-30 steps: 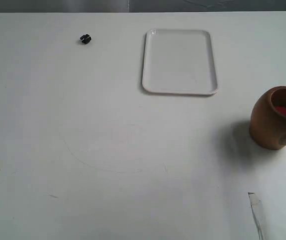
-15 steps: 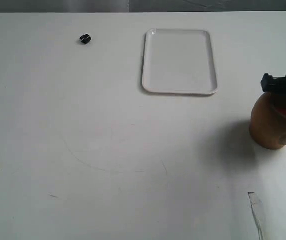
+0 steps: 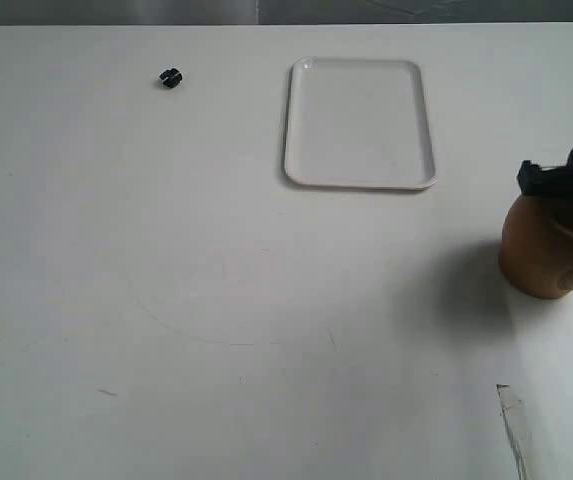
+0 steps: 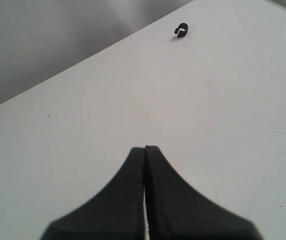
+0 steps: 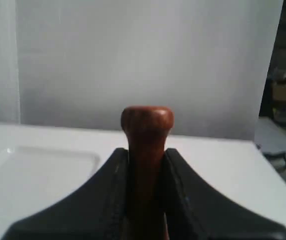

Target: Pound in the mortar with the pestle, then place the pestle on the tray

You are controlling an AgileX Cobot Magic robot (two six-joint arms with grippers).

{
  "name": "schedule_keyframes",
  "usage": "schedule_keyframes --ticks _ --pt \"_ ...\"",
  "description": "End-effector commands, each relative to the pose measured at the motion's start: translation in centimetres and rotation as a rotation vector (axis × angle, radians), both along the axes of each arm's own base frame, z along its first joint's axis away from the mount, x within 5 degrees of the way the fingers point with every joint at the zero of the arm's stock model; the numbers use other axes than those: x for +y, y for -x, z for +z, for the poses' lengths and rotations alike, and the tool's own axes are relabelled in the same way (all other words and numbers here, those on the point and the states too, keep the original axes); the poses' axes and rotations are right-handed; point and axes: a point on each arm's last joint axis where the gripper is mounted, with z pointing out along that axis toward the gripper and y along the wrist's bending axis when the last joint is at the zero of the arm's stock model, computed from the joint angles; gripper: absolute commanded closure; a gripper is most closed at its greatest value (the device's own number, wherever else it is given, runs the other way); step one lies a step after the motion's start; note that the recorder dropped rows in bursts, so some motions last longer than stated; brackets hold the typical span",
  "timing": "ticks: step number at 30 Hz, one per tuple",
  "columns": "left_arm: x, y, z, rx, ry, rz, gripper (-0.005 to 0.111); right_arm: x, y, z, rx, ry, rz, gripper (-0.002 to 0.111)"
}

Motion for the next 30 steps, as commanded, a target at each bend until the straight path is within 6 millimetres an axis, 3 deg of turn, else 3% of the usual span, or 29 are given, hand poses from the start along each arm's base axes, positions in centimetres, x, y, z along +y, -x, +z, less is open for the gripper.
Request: schedule_keyframes --ticks 1,4,8,21,24,27,30 --pt "-0.1 0.0 0.0 -0.004 0.015 -0.006 0.107 -0.9 1.5 4.3 -0.215 -0.053 -0.001 0.108" --pt "-0.1 0.0 0.0 -0.004 0.015 -0.006 0.107 -1.4 2.4 5.8 -0.278 -0.096 -0.008 0.108" --pt "-0.1 0.0 0.0 -0.004 0.015 -0.006 0.107 -1.3 2.1 5.1 -0.211 -0.073 -0.009 0.108" --pt "-0.1 0.0 0.0 -0.004 0.015 -0.006 0.107 0.0 -0.6 -2.2 0.099 0.020 -0.027 0.108" --pt "-0.1 0.0 0.0 -0.004 0.015 -0.006 0.107 0.2 -0.7 -3.0 0.139 -0.001 -0.019 0.108" --pt "-0.1 0.0 0.0 -0.004 0.015 -0.006 0.107 0.3 -0.6 -2.1 0.093 0.010 -0.003 0.108" --pt "-0.1 0.0 0.0 -0.004 0.015 -0.006 0.107 -0.5 1.0 1.9 -0.106 0.008 0.014 0.108"
